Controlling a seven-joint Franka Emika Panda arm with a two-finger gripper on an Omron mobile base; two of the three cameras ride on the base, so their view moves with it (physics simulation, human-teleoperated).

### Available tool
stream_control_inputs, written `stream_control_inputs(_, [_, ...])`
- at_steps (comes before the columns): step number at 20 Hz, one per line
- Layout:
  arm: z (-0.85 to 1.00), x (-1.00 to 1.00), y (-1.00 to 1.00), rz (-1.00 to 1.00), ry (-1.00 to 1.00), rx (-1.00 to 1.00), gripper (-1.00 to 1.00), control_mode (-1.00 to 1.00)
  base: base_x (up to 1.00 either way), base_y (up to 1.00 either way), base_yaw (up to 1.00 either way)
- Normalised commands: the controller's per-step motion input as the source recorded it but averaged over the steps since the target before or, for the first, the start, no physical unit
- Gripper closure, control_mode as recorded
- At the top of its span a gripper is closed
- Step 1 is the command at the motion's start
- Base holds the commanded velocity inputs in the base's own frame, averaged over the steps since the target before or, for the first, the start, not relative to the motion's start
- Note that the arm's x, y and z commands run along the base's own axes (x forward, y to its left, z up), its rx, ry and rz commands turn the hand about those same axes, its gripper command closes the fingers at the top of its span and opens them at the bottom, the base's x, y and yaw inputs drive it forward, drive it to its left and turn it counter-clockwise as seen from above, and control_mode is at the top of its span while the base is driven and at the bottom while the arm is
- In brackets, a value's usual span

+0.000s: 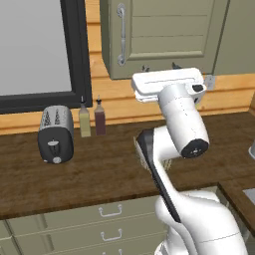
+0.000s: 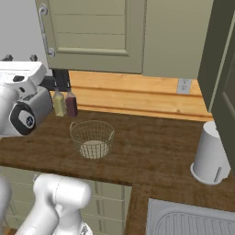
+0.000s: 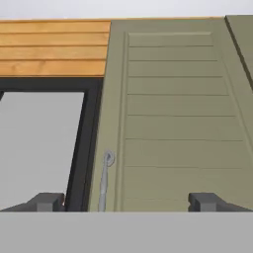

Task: Open the cabinet, pick up the bread from the cabinet and place it in the basket. Then move the basket to the dining counter.

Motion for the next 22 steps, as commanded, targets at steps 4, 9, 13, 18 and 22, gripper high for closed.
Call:
stream_control_inputs(4, [0.07, 0.54, 0.16, -0.03, 0.04, 0.01, -1.0, -1.0, 0.0, 0.0, 0.0])
stream_control_inputs(9, [0.0, 0.53, 0.44, -0.06, 0.09, 0.0, -1.0, -1.0, 0.0, 0.0, 0.0])
stream_control_inputs(13, [0.0, 0.59, 0.38, -0.04, 0.18, 0.0, -1.0, -1.0, 0.0, 0.0, 0.0])
stream_control_inputs(18, [-0.14, 0.63, 0.09, -0.02, 0.16, 0.0, -1.0, -1.0, 0.0, 0.0, 0.0])
stream_control_inputs(22, [-0.15, 0.68, 0.0, 0.0, 0.1, 0.0, -1.0, -1.0, 0.0, 0.0, 0.0])
